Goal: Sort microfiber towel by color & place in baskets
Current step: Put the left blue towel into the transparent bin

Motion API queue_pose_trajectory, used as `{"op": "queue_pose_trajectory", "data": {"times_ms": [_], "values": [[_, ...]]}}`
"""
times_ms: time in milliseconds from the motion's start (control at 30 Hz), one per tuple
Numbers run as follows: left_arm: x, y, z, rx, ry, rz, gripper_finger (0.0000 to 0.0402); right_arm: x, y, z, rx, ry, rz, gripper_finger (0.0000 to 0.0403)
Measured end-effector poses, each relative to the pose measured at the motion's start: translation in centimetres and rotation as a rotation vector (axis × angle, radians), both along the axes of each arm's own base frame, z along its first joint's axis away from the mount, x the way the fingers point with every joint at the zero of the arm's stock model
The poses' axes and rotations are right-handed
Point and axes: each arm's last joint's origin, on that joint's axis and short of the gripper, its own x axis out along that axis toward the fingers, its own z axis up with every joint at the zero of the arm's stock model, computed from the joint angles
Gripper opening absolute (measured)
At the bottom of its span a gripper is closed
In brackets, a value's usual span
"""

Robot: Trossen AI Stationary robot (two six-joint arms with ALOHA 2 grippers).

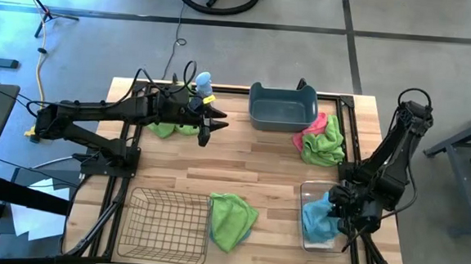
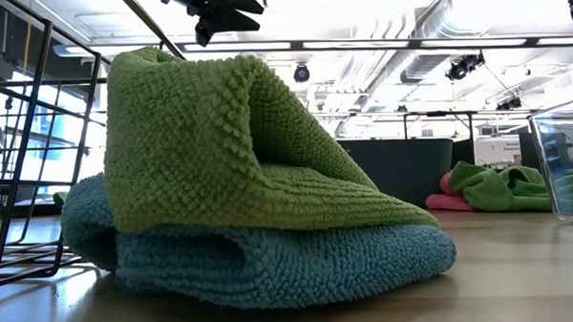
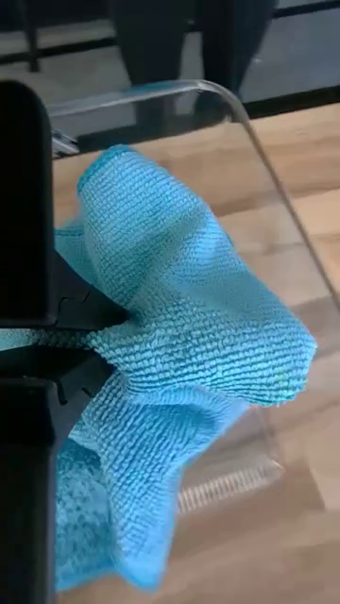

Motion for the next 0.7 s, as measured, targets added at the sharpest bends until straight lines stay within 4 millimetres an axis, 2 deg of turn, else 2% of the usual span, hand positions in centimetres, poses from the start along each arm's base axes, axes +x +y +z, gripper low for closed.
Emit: {"op": "queue_pose_trajectory", "data": {"times_ms": [100, 233, 433, 700], "values": [[0.0, 0.0, 0.0, 0.001, -0.002, 0.004, 0.0142, 0.1, -0.1, 0.0, 0.004, 0.021, 0.02, 0.0], [0.0, 0.0, 0.1, 0.002, -0.007, 0.004, 0.0142, 0.6, -0.3, -0.1, 0.013, 0.088, 0.16, 0.0], [0.0, 0.0, 0.1, 0.002, -0.007, 0.004, 0.0142, 1.9, -0.9, -0.2, -0.008, 0.073, 0.233, 0.0], [0.0, 0.0, 0.1, 0.004, -0.006, 0.003, 0.0142, 3.9, 0.6, -1.6, -0.003, 0.105, 0.349, 0.0]]}}
